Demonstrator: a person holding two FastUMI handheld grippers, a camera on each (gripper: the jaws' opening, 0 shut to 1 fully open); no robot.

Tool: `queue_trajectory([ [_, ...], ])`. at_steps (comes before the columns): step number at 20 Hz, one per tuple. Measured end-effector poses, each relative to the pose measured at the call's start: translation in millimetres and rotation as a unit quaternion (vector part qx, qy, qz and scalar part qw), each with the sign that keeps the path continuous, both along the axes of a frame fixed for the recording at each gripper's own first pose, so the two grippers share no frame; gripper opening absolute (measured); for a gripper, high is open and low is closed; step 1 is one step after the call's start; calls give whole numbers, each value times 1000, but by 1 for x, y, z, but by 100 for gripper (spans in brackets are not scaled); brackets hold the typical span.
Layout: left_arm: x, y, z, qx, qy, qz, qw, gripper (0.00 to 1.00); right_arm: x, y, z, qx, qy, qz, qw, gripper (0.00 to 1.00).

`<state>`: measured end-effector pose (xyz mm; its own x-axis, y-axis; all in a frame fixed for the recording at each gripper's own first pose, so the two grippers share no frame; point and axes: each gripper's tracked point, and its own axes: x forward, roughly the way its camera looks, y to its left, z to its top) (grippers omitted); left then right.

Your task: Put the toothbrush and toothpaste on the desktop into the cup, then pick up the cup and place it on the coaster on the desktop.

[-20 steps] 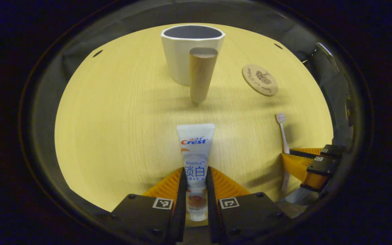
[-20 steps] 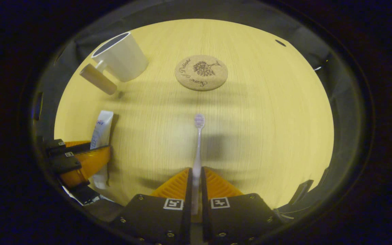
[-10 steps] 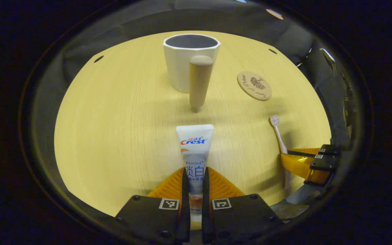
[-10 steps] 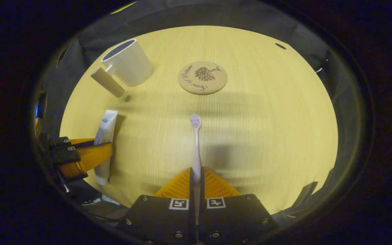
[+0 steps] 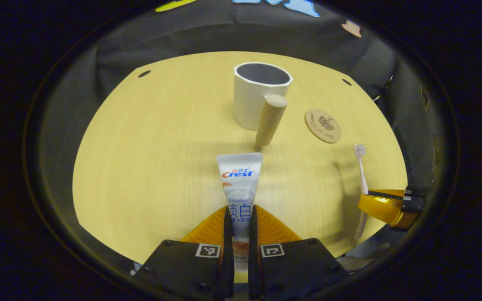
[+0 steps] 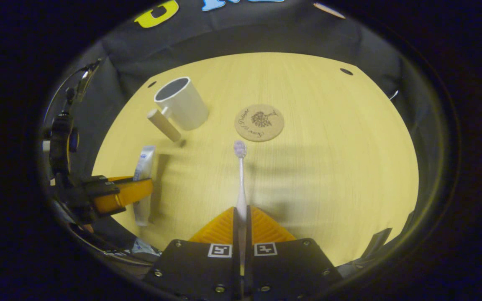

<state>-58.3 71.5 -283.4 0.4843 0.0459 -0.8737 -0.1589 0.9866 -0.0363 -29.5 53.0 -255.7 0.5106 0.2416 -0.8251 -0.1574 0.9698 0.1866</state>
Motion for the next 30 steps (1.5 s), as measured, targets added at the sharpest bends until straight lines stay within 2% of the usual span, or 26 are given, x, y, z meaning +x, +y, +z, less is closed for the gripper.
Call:
queue_trajectory([
  [8,25,20,39,13,-76,17,997,20,18,7,34,33,-70,10,997,5],
  [11,41,33,65,41,-127,18,991,20,25,5,49,41,-98,10,994,5],
  [15,59,44,104,50,-198,24,979,20,37,5,70,50,-136,10,989,5],
  [25,113,54,186,56,-357,33,932,20,65,18,121,79,-236,22,968,4],
  [30,139,50,216,38,-429,33,902,20,73,23,133,93,-256,19,962,4],
])
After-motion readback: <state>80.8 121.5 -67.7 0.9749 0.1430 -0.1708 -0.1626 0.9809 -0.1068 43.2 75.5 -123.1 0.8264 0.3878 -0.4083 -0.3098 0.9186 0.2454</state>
